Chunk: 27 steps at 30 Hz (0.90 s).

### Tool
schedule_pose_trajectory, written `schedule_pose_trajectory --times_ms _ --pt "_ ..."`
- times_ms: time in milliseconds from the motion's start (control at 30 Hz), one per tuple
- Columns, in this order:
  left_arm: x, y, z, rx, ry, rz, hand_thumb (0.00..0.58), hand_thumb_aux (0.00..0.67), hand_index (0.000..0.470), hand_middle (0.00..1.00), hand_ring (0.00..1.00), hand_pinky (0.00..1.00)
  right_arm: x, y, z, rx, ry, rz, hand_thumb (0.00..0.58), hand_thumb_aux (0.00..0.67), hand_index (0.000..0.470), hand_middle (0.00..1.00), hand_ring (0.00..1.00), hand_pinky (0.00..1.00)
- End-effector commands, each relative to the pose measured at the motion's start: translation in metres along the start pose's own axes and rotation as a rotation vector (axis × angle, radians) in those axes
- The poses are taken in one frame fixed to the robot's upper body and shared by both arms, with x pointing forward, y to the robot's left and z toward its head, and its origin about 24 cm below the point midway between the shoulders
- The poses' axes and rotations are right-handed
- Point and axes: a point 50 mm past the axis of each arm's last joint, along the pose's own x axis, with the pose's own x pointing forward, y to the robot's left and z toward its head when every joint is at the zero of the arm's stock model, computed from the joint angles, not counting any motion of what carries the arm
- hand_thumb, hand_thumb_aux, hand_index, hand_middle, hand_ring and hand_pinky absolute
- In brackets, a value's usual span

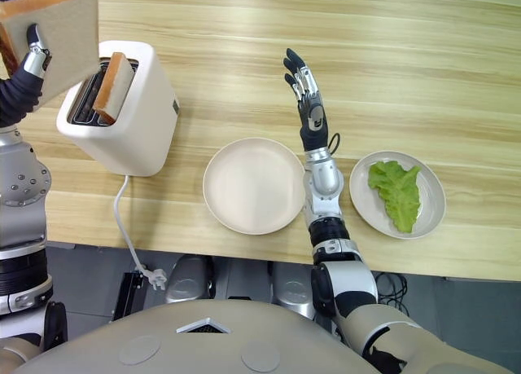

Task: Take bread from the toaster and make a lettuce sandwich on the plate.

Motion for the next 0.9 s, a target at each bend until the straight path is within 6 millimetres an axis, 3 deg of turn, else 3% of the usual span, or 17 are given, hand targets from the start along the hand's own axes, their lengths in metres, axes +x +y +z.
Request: schedule_pose_trajectory --times_ms 33,133,233,400,500,633,900 --pt "0.008 -0.002 0.024 -0.167 -0.08 -0.008 0.58 0.67 0.46 1.0 1.0 1.0 0.004 -0.011 0.003 -0.019 -0.02 -0.052 0.0 0.0 0.0 0.0 0.0 0.0" --pt "0.011 -0.016 0.035 -0.407 -0.067 -0.081 0.58 0.67 0.46 1.0 1.0 1.0 0.012 -0.032 0.013 -0.066 -0.076 -0.123 0.0 0.0 0.0 0.0 0.0 0.0" --pt "0.008 -0.049 0.049 -0.685 -0.019 -0.234 0.58 0.67 0.46 1.0 1.0 1.0 0.017 -0.069 0.031 -0.143 -0.142 -0.23 0.0 0.0 0.0 0.0 0.0 0.0" --pt "-0.016 -0.104 0.064 -0.907 0.093 -0.471 0.58 0.67 0.46 1.0 1.0 1.0 0.008 -0.117 0.047 -0.308 -0.139 -0.306 0.0 0.0 0.0 0.0 0.0 0.0" --pt "-0.04 -0.134 0.067 -0.977 0.212 -0.589 0.58 0.67 0.46 1.0 1.0 1.0 -0.001 -0.141 0.056 -0.402 -0.114 -0.328 0.0 0.0 0.0 0.0 0.0 0.0" --pt "-0.077 -0.16 0.076 -1.025 0.359 -0.7 0.58 0.67 0.46 1.0 1.0 1.0 -0.013 -0.161 0.065 -0.495 -0.078 -0.33 0.0 0.0 0.0 0.0 0.0 0.0" --pt "-0.131 -0.189 0.081 -0.955 0.589 -0.786 0.58 0.67 0.46 1.0 1.0 1.0 -0.029 -0.17 0.07 -0.585 -0.022 -0.291 0.0 0.0 0.0 0.0 0.0 0.0"
